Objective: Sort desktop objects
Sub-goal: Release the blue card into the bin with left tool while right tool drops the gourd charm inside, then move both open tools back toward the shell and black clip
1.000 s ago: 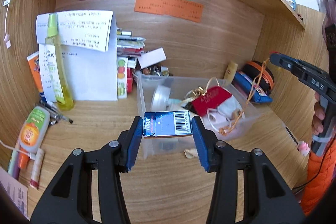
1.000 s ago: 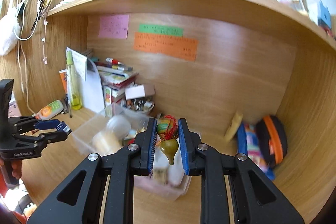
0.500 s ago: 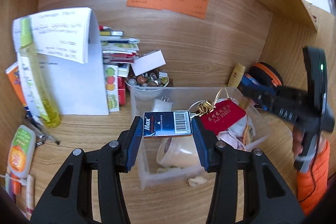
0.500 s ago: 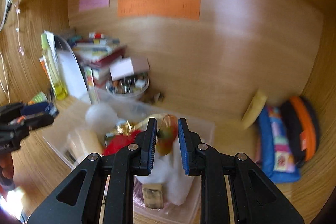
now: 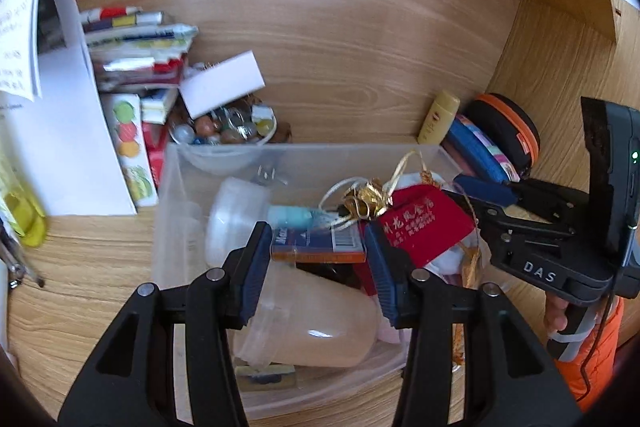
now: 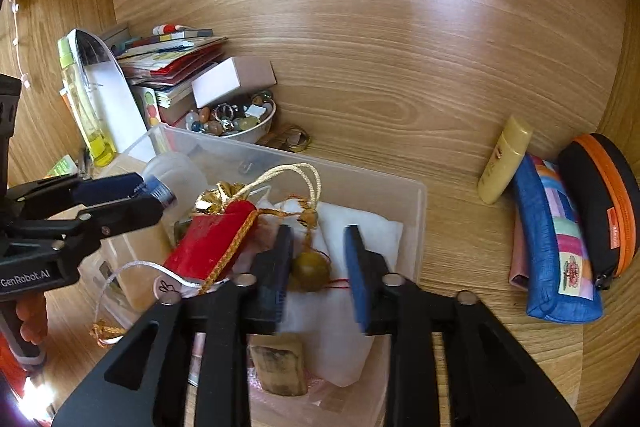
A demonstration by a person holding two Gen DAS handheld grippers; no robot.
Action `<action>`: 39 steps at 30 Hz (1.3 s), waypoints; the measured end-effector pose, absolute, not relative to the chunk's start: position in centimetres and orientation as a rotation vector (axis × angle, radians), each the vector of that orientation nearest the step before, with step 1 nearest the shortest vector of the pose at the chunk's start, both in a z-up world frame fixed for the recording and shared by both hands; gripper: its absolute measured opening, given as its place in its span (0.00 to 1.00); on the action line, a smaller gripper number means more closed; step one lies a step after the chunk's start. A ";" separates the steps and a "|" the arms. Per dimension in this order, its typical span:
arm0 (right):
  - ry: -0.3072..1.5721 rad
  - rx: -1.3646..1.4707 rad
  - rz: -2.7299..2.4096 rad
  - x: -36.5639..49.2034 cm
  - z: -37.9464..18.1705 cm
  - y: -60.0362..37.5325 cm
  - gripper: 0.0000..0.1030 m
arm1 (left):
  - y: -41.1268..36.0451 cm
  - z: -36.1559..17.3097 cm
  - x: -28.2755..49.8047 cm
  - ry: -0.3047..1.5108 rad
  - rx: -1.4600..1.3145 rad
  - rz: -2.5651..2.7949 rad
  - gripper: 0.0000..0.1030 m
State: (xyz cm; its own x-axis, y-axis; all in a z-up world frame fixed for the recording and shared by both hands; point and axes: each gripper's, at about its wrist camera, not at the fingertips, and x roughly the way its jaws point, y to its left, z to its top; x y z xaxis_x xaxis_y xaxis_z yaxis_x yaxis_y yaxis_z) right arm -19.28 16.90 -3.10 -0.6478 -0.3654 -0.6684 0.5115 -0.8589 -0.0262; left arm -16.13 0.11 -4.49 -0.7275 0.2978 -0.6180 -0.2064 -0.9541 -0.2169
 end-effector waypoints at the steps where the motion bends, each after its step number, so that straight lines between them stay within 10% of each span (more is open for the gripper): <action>1: 0.297 0.937 -2.468 -19.3 -3.2 16.9 0.42 | 0.2 -4.5 -16.0 -0.183 -0.993 2.683 0.46; 9: 0.319 0.895 -2.506 -19.0 -2.9 16.6 0.63 | -0.2 -4.0 -15.6 -0.195 -0.978 2.695 0.49; 20: 0.211 0.847 -2.602 -19.0 -1.0 18.4 0.77 | -0.6 -1.6 -12.4 -0.088 -0.866 2.857 0.91; 39: 0.186 0.787 -2.629 -10.5 -0.5 20.3 0.92 | -3.4 -3.9 -6.0 0.019 -0.939 2.903 0.97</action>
